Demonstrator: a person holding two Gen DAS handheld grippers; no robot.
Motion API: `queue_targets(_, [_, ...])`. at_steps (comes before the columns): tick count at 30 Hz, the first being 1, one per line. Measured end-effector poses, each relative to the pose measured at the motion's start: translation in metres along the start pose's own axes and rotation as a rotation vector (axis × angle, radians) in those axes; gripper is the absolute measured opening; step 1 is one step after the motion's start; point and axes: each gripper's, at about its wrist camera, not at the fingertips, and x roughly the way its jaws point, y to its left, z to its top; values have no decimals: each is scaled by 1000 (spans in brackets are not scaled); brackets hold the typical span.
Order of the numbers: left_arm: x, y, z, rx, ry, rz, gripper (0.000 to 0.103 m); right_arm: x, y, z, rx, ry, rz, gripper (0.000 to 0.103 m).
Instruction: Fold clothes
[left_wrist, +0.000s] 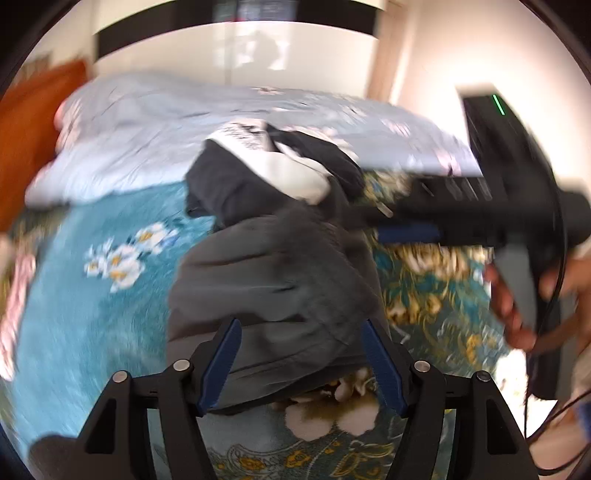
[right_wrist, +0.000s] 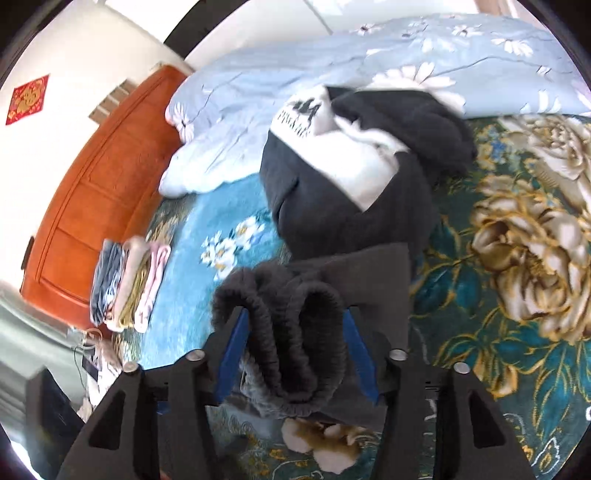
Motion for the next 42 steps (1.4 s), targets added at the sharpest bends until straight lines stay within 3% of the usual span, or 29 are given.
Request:
queue_targets(4, [5, 75, 10, -343, 11, 41, 76, 5, 0, -8, 13, 36, 64, 61])
queue_targets(7, [27, 103, 17, -443, 62, 124, 76, 11, 7, -19, -15, 70, 78, 62])
queue_targets(10, [52, 109, 12, -476, 92, 104, 76, 24, 16, -27, -69, 81, 7, 62])
queue_targets(15, [92, 115, -22, -565, 240, 81, 76, 49, 16, -17, -57, 82, -13, 62])
queue_targets(22, [91, 130, -29, -648, 242, 33, 76, 71, 24, -3, -70, 81, -44, 62])
queue_targets(28, [88, 129, -27, -638, 247, 29, 76, 81, 55, -9, -256, 112, -89, 62])
queue_targets(37, [78, 136, -27, -685, 201, -10, 76, 100, 32, 3, -1, 91, -78, 61])
queue_targets(40, [67, 138, -25, -702, 141, -57, 76, 95, 45, 1, -23, 93, -99, 39])
queue_targets(42, [54, 136, -22, -695, 75, -136, 76, 87, 53, 5, -36, 82, -74, 32])
